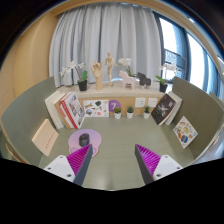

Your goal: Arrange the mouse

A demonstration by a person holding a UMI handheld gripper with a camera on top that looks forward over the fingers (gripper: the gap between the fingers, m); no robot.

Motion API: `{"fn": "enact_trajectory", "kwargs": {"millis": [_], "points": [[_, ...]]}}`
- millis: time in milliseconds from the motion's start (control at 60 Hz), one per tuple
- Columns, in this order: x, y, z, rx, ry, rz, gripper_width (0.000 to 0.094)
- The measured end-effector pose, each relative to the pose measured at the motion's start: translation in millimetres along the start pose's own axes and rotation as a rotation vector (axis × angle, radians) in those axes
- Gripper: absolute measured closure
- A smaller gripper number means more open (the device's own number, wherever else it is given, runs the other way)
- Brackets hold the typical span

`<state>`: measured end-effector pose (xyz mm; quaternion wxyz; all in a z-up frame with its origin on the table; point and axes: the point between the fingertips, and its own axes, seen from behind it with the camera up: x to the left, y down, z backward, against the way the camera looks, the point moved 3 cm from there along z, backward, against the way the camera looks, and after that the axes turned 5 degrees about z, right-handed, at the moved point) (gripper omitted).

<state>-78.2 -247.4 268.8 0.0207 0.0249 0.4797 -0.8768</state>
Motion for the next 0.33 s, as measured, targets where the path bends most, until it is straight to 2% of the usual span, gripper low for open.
{"fn": "enact_trajectory", "kwargs": {"millis": [333], "points": [[-44, 32, 60, -0.012, -0.001, -0.011, 0.0088]]}}
